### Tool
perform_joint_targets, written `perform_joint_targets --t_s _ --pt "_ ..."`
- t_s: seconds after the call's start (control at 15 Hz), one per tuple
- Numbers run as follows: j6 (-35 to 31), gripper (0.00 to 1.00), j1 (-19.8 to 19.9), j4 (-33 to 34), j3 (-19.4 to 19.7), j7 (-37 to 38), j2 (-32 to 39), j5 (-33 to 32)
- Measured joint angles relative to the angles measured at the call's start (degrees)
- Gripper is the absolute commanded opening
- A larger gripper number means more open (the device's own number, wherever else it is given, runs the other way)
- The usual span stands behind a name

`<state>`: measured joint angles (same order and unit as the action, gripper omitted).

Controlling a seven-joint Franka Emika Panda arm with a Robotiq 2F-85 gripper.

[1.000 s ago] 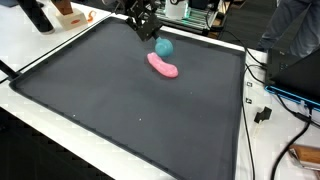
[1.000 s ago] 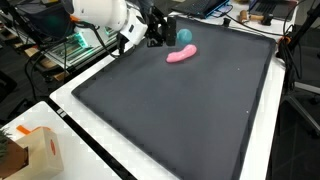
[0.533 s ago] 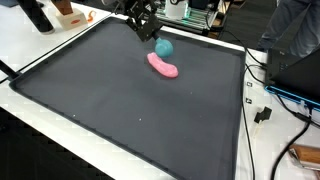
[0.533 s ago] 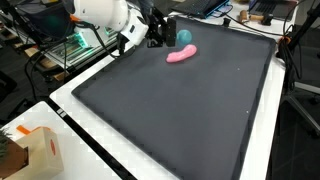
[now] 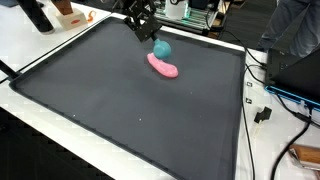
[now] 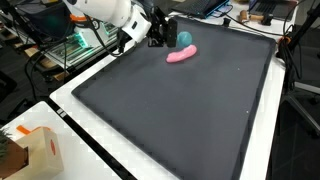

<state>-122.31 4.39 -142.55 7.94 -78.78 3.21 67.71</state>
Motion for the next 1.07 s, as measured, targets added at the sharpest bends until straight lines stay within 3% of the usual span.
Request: perform_joint_targets --t_s 0.53,1.07 --pt "-6.4 0.35 -1.3 0.1 -3.8 12.2 -5.5 -5.6" --pt "-9.1 0.35 -4.9 0.6 -9.7 39.2 -12.3 -20.2"
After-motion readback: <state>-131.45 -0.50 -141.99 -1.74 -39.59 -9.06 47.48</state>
